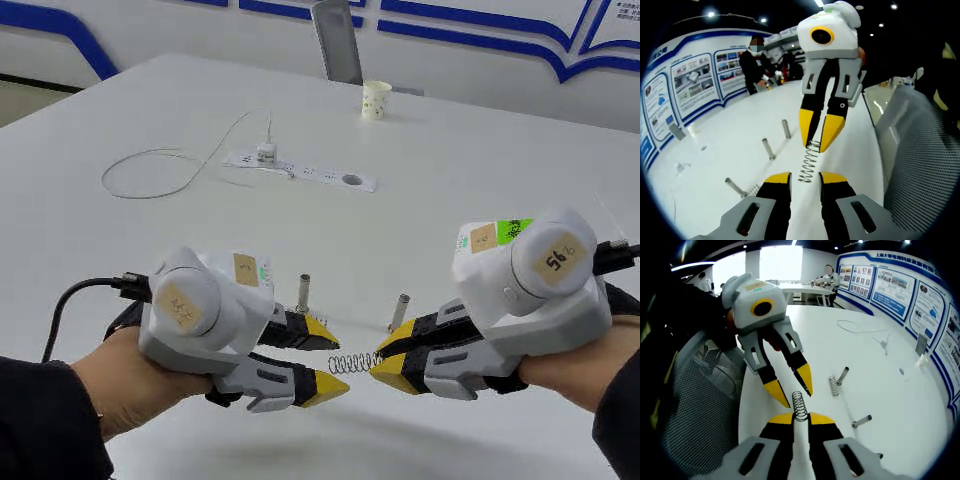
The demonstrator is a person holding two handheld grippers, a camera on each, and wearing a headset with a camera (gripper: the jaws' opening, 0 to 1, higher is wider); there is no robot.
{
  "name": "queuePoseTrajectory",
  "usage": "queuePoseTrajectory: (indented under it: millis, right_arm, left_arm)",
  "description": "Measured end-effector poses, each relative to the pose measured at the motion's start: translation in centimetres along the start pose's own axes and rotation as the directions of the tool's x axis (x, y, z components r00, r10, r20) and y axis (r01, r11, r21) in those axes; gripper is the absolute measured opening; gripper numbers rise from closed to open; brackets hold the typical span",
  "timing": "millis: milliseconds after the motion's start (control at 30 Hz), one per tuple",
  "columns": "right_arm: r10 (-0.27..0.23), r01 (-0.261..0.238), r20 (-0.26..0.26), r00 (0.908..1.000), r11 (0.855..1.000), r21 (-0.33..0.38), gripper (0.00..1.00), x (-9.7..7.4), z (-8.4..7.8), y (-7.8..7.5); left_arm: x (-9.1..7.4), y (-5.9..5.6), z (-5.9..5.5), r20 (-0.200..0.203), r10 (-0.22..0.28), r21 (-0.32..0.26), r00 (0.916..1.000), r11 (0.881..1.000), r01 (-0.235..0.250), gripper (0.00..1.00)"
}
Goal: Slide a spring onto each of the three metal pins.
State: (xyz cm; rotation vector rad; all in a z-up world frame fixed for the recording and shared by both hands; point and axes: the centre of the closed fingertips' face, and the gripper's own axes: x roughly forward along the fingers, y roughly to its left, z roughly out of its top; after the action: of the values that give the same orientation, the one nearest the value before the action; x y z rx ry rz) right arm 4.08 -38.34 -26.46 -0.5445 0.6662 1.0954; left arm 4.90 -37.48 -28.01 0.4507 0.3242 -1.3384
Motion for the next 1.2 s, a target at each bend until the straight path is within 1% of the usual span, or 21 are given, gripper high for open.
queuePoseTrajectory:
  millis: [133,233,700,967,1200]
  right_arm:
    - [0.004,-0.004,0.013,0.9999,1.0,-0.001,0.11,-0.2,0.6,0.2]
    - [0.007,-0.007,0.031,0.9995,1.0,-0.001,0.11,-0.4,1.2,0.4]
    - [-0.012,0.014,0.101,0.9948,1.0,-0.016,0.11,-0.6,3.4,0.3]
    - [-0.003,0.005,0.146,0.9893,1.0,-0.014,0.11,-0.4,4.7,0.7]
    - [-0.002,0.006,0.151,0.9885,1.0,-0.022,0.11,-0.1,4.9,0.9]
  left_arm:
    - [0.0,-0.2,0.1,0.006,-0.007,0.009,1.0,1.0,0.007,0.17]
    - [0.0,0.0,0.1,0.009,-0.003,0.009,1.0,1.0,0.003,0.13]
    - [-0.2,0.2,0.5,0.034,0.002,-0.038,0.9994,0.999,-0.001,0.12]
    - [-0.2,-0.1,0.7,0.045,-0.01,-0.046,0.9989,0.999,0.012,0.11]
    - [-0.2,-0.2,0.5,0.041,-0.015,-0.049,0.999,0.999,0.017,0.12]
